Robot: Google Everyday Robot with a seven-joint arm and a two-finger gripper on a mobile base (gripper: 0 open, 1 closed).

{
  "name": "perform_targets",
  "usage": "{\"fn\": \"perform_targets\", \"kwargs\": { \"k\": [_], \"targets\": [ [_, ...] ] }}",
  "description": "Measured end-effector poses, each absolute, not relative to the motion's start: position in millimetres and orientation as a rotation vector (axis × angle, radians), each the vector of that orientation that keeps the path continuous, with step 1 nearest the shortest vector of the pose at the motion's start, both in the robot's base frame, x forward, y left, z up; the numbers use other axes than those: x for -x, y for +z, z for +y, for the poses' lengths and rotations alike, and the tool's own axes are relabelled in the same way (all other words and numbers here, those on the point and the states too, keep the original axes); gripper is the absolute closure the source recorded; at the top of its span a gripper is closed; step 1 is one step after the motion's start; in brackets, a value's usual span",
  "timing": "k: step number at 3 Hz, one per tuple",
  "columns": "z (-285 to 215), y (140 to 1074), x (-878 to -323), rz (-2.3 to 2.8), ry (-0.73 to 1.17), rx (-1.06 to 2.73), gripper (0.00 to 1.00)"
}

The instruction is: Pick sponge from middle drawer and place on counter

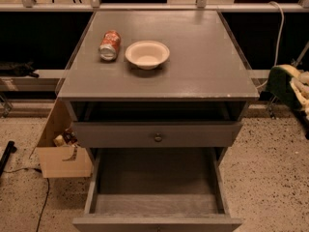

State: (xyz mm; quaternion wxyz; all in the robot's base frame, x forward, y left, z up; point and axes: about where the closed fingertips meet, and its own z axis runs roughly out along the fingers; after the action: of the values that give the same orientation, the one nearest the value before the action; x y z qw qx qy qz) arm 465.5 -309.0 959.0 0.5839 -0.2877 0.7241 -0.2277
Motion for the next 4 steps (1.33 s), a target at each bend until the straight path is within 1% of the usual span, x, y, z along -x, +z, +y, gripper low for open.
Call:
{"fn": "perform_targets", "kwargs": {
  "k": [1,3,4],
  "targets": [
    [-292,970,-483,1.654,-0.516,0.703,1.00],
    [-232,983,-534,1.578,-0.467,0.820,1.00],
    [-232,983,-534,1.578,-0.467,0.820,1.00]
  ]
}}
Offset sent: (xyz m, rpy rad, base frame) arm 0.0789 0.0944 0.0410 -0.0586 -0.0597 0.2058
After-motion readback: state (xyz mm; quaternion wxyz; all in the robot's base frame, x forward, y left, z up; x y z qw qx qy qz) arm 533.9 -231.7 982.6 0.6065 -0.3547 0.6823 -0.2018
